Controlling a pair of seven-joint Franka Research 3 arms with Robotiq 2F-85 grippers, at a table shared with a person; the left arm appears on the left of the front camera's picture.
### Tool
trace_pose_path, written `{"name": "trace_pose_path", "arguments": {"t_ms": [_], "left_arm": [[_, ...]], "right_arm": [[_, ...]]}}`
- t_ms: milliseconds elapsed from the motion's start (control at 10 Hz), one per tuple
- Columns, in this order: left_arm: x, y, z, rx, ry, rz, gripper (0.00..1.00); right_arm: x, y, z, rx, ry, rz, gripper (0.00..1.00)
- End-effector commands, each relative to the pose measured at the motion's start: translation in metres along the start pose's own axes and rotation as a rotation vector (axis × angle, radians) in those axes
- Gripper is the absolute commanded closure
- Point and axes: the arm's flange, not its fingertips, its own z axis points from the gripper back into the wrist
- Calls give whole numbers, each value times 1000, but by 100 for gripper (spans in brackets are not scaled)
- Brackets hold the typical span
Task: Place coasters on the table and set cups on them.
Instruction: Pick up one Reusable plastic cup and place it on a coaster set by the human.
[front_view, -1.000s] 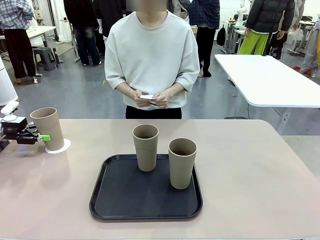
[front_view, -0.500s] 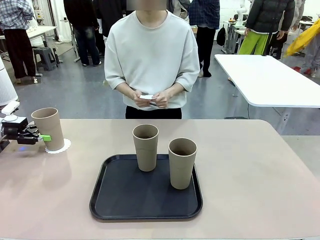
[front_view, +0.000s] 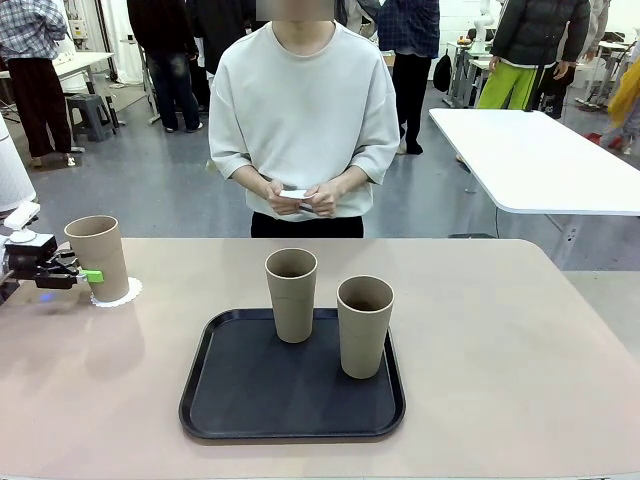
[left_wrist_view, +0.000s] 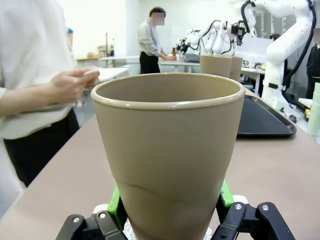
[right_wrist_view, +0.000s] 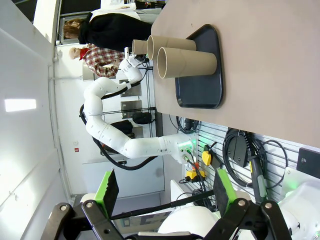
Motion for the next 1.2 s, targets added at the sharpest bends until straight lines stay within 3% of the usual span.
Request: {"name": "trace_pose_path", "arguments": {"t_ms": [0,1100], "left_arm": [[-6,-10,-10,-19,22,-15,16],[-7,-16,-17,-29,-4,7,16]], "right_arm": [[-1,0,0,10,-1,8,0],[-1,0,0,10,-1,8,0]]}}
